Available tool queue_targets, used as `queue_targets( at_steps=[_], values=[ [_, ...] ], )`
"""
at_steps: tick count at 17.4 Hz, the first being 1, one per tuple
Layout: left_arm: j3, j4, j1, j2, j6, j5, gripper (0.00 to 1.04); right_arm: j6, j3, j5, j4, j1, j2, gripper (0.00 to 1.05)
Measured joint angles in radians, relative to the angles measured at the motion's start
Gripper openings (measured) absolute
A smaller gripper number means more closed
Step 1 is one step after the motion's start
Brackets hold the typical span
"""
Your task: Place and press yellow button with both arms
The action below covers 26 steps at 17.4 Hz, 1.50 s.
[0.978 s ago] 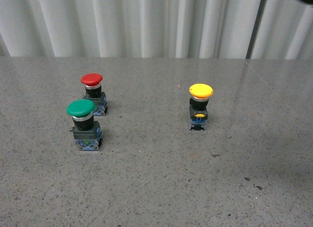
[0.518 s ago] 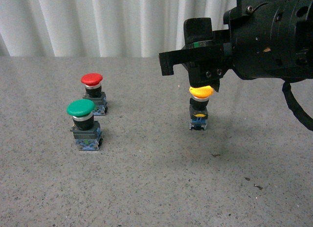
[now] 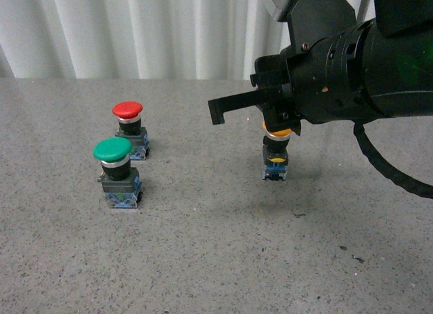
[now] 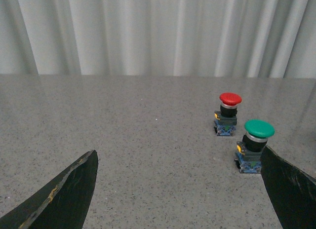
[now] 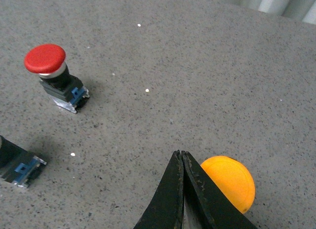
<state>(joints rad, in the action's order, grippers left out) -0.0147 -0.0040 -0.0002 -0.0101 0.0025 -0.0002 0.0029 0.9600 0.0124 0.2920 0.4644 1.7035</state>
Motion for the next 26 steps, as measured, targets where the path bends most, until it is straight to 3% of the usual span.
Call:
queue_targets(
  at_steps=[26],
  values=[
    [0.000,0.000,0.000,0.000,0.000,0.000,0.98,-0.047,0.002,0.001,-0.025,-0.046,0.064,0.02]
  ],
)
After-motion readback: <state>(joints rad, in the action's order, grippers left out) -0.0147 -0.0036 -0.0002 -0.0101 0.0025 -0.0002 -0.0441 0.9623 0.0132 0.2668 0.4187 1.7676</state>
